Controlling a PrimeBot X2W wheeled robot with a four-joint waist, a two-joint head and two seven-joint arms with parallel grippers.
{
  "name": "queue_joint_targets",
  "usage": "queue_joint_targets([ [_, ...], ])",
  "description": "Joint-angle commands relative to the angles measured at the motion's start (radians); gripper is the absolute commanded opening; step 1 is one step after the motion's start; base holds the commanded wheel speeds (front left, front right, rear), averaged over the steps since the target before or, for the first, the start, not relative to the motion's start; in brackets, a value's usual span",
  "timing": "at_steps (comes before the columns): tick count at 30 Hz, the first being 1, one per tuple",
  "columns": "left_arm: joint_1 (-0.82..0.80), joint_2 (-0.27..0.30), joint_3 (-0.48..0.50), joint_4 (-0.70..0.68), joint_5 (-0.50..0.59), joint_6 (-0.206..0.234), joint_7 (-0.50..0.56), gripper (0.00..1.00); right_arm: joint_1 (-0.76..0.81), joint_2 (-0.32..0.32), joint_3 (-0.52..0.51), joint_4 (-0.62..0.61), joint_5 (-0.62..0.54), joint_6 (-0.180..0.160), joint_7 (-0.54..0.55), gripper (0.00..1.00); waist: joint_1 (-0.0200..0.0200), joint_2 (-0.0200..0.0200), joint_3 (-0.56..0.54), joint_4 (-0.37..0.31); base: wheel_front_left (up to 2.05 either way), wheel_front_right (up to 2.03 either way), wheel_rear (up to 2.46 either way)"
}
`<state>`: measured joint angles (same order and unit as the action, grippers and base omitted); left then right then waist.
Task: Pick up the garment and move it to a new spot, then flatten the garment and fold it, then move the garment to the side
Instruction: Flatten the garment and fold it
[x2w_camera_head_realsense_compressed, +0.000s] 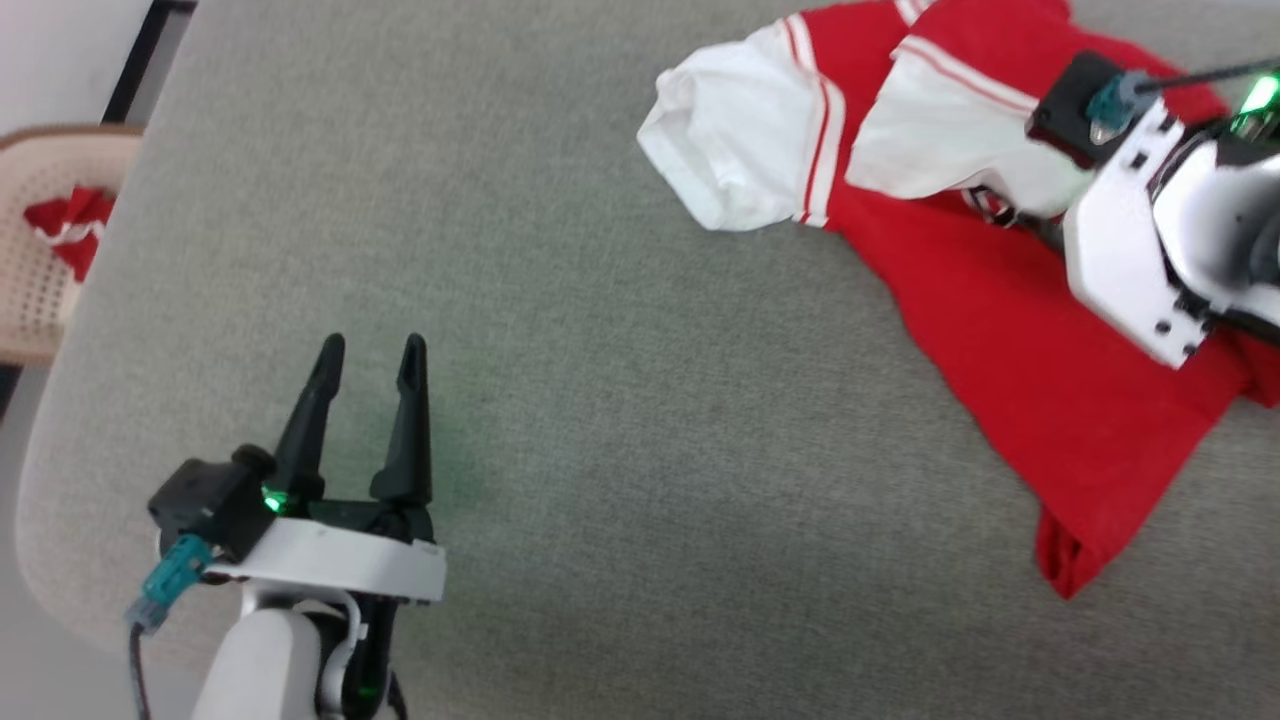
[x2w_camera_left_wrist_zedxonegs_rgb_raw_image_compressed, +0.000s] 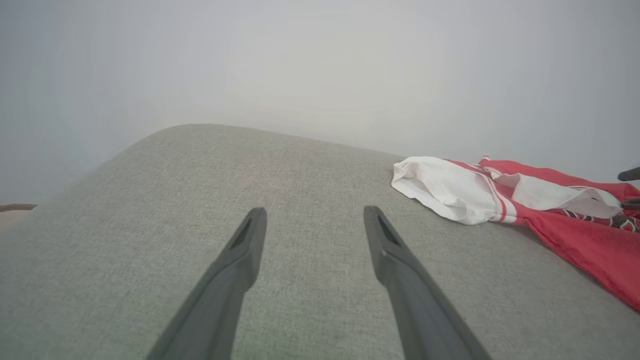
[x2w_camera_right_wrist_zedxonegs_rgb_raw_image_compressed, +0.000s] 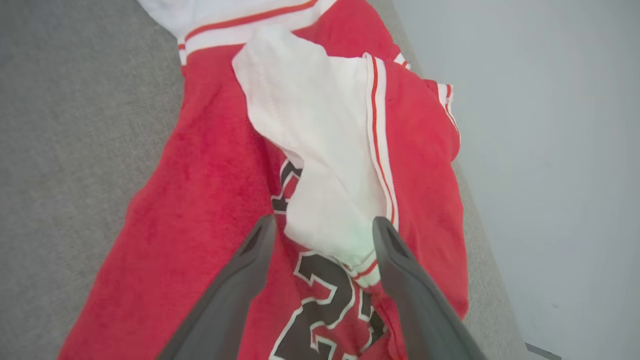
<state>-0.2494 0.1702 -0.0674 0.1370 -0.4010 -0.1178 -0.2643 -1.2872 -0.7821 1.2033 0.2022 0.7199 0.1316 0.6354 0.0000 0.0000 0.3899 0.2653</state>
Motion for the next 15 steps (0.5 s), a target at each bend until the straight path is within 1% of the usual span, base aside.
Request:
queue_joint_targets([
  [1,-0.018,-0.015,0.009,0.004,0.015,-0.007,0.000,1.00,-0.037,-0.001,0.022,0.017,0.008,-0.002,-0.001,1.00,0.0000,0.0000,0.044,0.035,0.00,0.00,0.00],
  [4,-0.031,-0.040,0.015,0.016,0.023,-0.012,0.000,1.00,-0.085,0.014,0.061,0.049,-0.004,-0.002,0.000,1.00,0.0000,0.0000,0.063,0.044,0.00,0.00,0.00],
  [5,-0.037,-0.045,0.001,0.016,0.020,-0.013,0.000,1.00,-0.089,0.018,0.069,0.055,-0.006,-0.002,0.002,1.00,0.0000,0.0000,0.066,0.048,0.00,0.00,0.00],
  [9,-0.050,-0.048,-0.016,0.013,-0.001,-0.013,0.000,1.00,-0.094,0.030,0.079,0.052,-0.031,-0.002,0.024,1.00,0.0000,0.0000,0.075,0.057,0.00,0.00,0.00],
  [10,-0.053,-0.048,-0.019,0.012,-0.003,-0.013,0.000,1.00,-0.083,0.032,0.079,0.042,-0.045,-0.002,0.035,0.65,0.0000,0.0000,0.077,0.058,0.00,0.00,0.00],
  [11,-0.054,-0.047,-0.021,0.013,-0.007,-0.013,0.000,1.00,-0.082,0.033,0.079,0.038,-0.047,-0.002,0.038,0.39,0.0000,0.0000,0.077,0.058,0.00,0.00,0.00],
  [12,-0.053,-0.045,-0.024,0.015,-0.012,-0.013,0.000,1.00,-0.084,0.033,0.077,0.037,-0.050,-0.002,0.035,0.01,0.0000,0.0000,0.077,0.057,0.00,0.00,0.00],
  [15,-0.051,-0.040,-0.027,0.018,-0.016,-0.013,0.000,1.00,-0.083,0.030,0.078,0.028,-0.063,-0.002,0.040,0.00,0.0000,0.0000,0.077,0.052,0.00,0.00,0.00],
])
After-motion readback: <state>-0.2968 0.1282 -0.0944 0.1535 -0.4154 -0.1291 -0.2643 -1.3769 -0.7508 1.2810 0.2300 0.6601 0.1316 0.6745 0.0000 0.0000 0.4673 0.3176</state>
